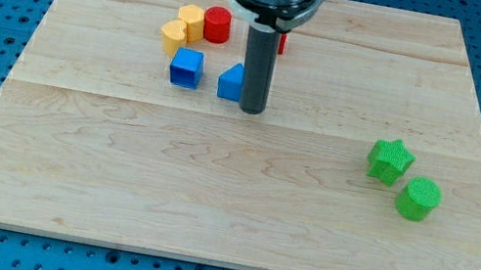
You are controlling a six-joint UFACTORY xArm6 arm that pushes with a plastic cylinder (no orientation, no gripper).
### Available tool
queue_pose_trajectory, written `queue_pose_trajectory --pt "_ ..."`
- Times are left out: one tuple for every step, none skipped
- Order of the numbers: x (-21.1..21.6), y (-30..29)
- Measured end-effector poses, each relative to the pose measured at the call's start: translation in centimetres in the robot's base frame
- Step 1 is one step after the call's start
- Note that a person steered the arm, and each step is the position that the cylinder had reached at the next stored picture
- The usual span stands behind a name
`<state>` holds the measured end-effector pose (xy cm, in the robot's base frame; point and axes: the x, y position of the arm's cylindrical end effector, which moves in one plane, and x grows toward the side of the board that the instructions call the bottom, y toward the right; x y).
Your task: Move the green star to the right of the blue triangle
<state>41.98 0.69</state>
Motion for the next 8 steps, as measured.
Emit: queue_pose_trajectory --pt "-1.0 -0.8" --pt "-0.6 -0.2" --pt "-0.8 7.4" --pt "-1.3 16.6" --pt "4.2 24.9" --pt "5.7 24.0" --pt "5.7 18.6" --pt "5.2 13.2"
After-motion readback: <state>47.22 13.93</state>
